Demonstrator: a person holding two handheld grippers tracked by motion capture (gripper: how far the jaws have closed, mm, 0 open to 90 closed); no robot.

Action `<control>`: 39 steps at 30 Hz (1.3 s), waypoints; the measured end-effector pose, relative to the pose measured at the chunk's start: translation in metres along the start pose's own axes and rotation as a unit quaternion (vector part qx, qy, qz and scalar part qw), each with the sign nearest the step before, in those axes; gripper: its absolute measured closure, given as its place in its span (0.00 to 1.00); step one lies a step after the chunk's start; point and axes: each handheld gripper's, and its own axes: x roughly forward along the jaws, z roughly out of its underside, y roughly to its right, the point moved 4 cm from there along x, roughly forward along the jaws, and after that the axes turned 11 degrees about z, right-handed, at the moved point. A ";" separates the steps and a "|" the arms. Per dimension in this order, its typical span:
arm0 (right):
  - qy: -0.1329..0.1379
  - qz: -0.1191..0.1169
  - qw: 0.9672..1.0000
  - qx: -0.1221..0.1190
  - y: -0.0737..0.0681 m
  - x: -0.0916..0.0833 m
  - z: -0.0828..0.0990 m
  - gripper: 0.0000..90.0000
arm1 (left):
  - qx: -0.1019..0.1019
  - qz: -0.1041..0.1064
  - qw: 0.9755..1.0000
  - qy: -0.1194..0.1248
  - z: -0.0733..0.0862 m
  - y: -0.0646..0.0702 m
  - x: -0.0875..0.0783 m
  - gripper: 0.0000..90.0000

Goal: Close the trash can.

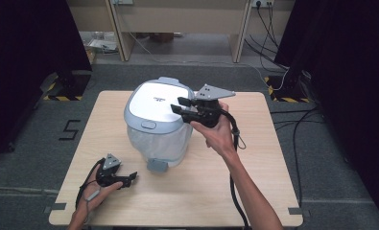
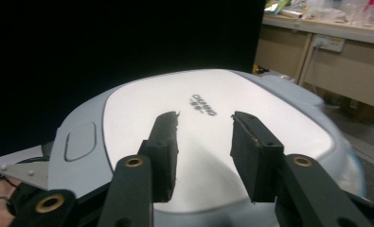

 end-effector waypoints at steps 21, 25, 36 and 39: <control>-0.010 0.101 0.994 0.033 0.060 -0.052 0.030 0.45 | 0.000 0.000 1.000 0.000 0.000 0.000 0.000 0.16; -0.016 0.112 0.993 0.039 0.066 -0.060 0.040 0.41 | 0.000 0.000 1.000 0.000 0.000 0.000 0.000 0.16; -0.029 0.125 0.991 0.043 0.069 -0.072 0.064 0.36 | 0.002 0.000 1.000 -0.002 0.000 0.000 0.000 0.16; -0.039 0.131 0.990 0.041 0.069 -0.076 0.077 0.35 | 0.000 0.000 1.000 0.000 0.000 0.000 0.000 0.16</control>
